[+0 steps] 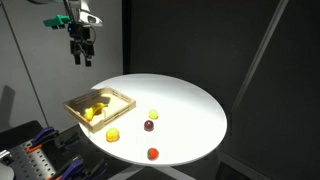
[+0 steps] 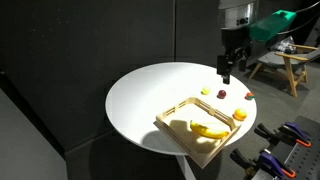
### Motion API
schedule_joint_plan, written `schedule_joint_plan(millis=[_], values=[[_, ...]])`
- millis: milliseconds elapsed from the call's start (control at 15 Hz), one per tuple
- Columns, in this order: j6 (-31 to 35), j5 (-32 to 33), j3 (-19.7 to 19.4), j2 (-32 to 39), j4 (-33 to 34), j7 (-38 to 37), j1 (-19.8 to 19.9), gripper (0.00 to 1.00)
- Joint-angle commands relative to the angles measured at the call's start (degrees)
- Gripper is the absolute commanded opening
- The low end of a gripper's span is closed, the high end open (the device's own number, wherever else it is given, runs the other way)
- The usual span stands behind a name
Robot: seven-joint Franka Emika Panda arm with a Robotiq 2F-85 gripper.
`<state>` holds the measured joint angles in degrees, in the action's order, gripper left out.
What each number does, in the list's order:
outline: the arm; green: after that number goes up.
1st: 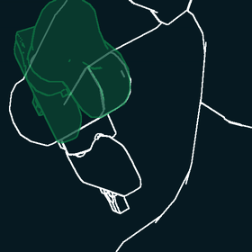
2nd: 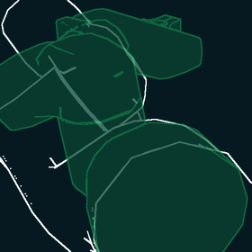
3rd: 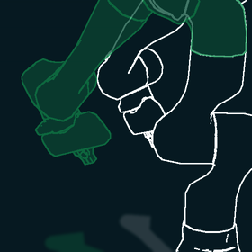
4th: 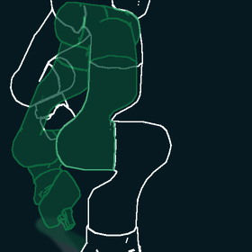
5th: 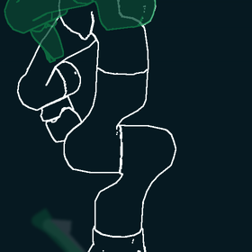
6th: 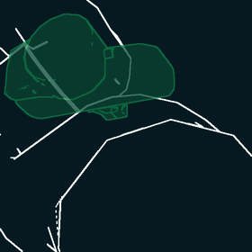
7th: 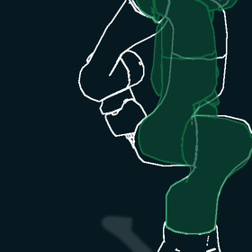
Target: Put the orange plastic fruit in the crate
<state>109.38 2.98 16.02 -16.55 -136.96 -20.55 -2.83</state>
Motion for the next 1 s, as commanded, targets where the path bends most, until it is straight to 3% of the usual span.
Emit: schedule_joint_plan(millis=[0,400,933], values=[[-0.09,0.42,-1.48,0.13,0.06,-0.35,-1.56,1.00],[-0.06,0.26,-1.66,0.27,0.24,-0.14,-1.63,1.00],[1.58,-1.91,-5.51,1.63,2.68,1.47,-1.29,1.00]])
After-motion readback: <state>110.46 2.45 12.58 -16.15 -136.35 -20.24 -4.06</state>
